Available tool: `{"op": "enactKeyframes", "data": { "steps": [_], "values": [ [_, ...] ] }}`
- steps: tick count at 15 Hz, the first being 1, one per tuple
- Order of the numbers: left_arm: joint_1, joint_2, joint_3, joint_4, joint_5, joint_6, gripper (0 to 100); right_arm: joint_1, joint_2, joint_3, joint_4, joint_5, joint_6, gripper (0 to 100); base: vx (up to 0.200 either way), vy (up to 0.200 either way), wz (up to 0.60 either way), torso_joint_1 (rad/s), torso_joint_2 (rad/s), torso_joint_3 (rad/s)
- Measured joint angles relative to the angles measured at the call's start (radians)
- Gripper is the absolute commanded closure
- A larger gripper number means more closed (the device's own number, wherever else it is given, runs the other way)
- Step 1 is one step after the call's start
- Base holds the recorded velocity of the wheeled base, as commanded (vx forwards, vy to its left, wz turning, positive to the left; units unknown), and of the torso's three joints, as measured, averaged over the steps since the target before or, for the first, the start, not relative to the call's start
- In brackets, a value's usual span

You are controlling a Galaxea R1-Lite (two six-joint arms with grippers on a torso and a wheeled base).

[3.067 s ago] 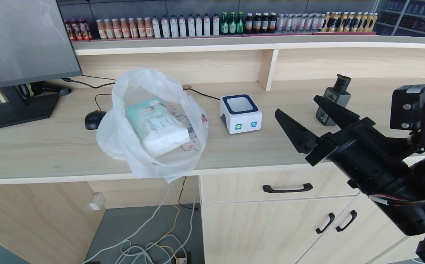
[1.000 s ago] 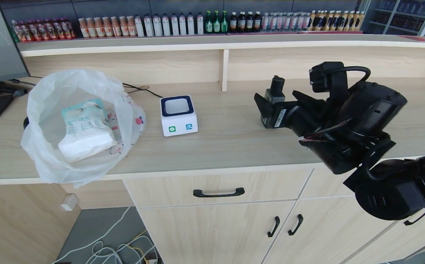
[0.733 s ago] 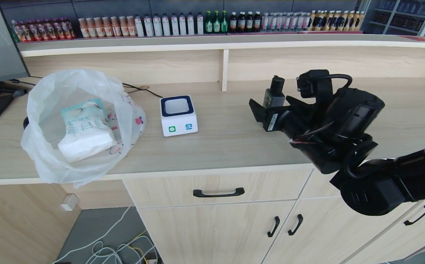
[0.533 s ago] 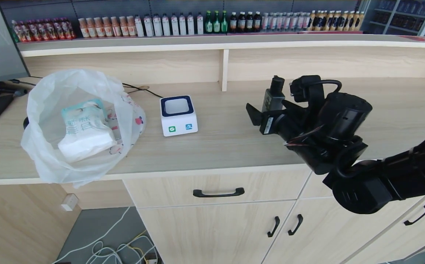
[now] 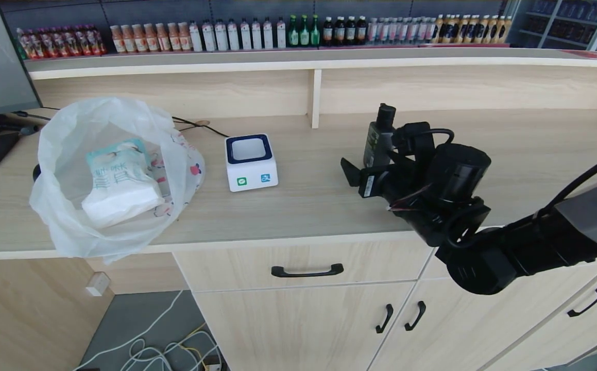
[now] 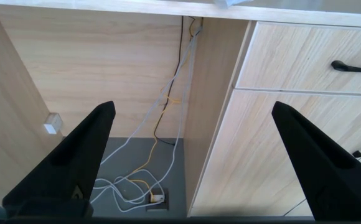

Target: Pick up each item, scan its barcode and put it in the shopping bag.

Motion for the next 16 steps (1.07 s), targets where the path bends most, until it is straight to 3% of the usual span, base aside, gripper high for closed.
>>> {"op": "enactKeyframes", "data": {
  "steps": [16],
  "values": [
    [0.001, 0.000, 0.000, 0.000, 0.000, 0.000, 0, -0.029, 0.083, -0.058, -0.005, 0.009, 0.004, 0, 0.000, 0.000, 0.00, 0.000, 0.00, 0.000]
  ]
}}
